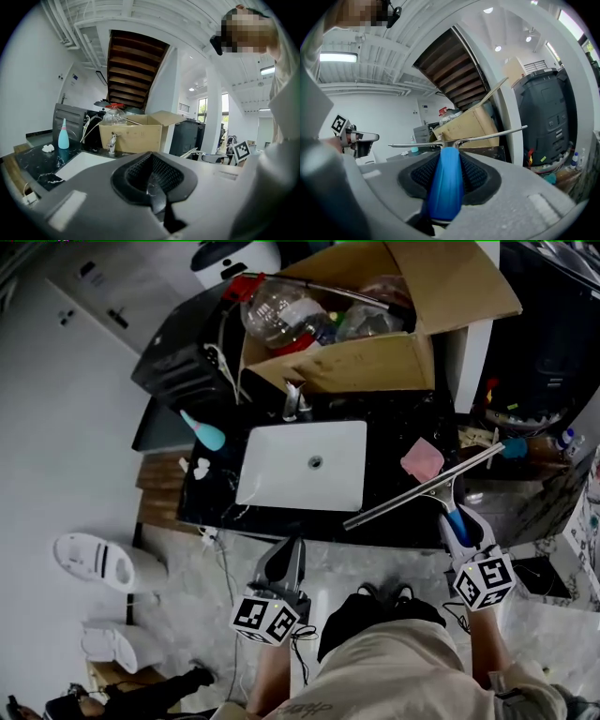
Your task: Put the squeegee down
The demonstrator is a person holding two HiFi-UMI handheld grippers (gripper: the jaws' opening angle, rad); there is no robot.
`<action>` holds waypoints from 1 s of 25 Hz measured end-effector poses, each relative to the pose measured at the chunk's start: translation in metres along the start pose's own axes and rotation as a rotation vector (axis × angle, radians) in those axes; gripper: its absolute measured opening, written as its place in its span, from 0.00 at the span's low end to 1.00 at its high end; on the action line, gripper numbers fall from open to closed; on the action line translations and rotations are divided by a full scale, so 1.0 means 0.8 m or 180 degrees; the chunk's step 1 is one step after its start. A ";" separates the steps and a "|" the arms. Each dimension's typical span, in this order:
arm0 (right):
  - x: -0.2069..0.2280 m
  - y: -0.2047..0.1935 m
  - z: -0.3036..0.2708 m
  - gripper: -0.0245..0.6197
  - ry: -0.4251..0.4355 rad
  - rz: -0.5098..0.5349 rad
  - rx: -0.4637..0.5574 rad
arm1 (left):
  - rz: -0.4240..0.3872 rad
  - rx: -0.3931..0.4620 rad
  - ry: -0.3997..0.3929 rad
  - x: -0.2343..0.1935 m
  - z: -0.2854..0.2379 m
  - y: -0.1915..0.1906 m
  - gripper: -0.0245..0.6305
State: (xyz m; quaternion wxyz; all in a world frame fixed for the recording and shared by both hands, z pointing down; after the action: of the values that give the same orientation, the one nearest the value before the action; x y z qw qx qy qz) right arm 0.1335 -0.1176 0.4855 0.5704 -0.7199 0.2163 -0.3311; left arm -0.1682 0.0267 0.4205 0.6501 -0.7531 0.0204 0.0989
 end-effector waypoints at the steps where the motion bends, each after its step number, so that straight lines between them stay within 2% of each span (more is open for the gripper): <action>1: 0.001 0.001 -0.007 0.24 -0.0033 0.0003 0.0001 | -0.0006 -0.0021 -0.0044 -0.005 -0.008 -0.001 0.06; 7: -0.006 0.004 -0.055 0.24 -0.0306 -0.0002 -0.0046 | -0.0041 -0.0057 -0.0365 -0.059 -0.068 0.003 0.06; 15: -0.022 0.037 -0.117 0.24 -0.0801 0.0052 0.0079 | -0.0081 0.0159 -0.0810 -0.141 -0.153 0.047 0.06; 21: -0.023 0.051 -0.139 0.24 -0.1154 -0.0003 0.0162 | -0.0052 0.0095 -0.1167 -0.171 -0.197 0.054 0.06; 25: -0.017 0.046 -0.145 0.24 -0.1326 -0.0005 0.0092 | -0.0033 0.0046 -0.1281 -0.183 -0.221 0.051 0.06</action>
State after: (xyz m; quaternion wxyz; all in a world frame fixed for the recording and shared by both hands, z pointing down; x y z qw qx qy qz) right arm 0.0431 -0.1963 0.4617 0.6128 -0.7647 0.0884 -0.1787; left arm -0.2968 -0.1674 0.4302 0.6470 -0.7135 -0.1131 0.2439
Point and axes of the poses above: the fingertips, and each gripper's own axes: z backward along the fingers, x to its right, y out of its top, the point moved 5 cm from there along z, backward along the fingers, and after that the axes turned 2 degrees about x, right-handed, at the moved point
